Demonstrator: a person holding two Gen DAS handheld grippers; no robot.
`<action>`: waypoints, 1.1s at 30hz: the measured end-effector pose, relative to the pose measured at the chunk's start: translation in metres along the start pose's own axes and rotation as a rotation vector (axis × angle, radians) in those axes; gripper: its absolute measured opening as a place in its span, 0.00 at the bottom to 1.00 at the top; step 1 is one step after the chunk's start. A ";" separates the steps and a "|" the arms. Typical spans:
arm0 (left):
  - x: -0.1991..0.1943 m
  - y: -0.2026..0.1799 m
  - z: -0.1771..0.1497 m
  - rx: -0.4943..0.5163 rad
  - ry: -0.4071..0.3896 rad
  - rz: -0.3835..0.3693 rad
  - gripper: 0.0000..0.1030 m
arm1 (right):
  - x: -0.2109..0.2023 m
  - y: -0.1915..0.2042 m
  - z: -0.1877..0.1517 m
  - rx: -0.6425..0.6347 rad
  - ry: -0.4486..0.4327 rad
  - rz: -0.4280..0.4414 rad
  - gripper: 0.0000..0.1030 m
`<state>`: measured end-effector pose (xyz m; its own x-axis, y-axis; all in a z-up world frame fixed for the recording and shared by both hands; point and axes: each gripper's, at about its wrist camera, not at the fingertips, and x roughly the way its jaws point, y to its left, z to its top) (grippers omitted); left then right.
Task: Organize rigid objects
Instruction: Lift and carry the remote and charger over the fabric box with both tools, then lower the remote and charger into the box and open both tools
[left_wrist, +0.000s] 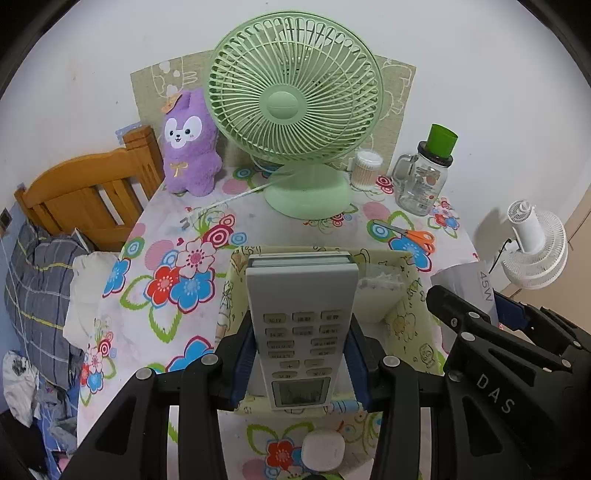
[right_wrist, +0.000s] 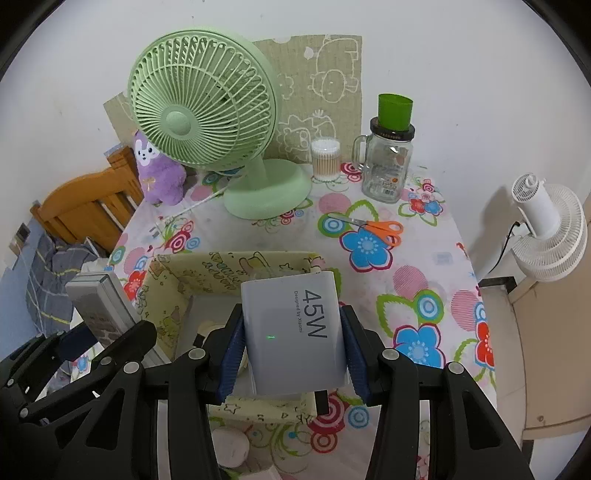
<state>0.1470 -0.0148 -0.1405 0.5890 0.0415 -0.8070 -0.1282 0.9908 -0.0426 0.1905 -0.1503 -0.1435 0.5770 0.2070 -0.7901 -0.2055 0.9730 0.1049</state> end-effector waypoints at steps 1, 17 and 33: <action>0.003 0.001 0.001 -0.001 0.004 -0.001 0.44 | 0.002 0.000 0.001 -0.004 0.003 -0.002 0.51; 0.053 -0.004 -0.005 0.028 0.110 -0.004 0.44 | 0.029 0.010 0.007 -0.042 0.040 0.029 0.51; 0.069 -0.009 -0.006 0.071 0.124 0.040 0.66 | 0.049 0.008 -0.002 -0.042 0.079 0.017 0.51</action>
<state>0.1841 -0.0216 -0.1988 0.4806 0.0691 -0.8742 -0.0900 0.9955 0.0292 0.2153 -0.1323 -0.1830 0.5094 0.2136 -0.8336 -0.2485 0.9639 0.0952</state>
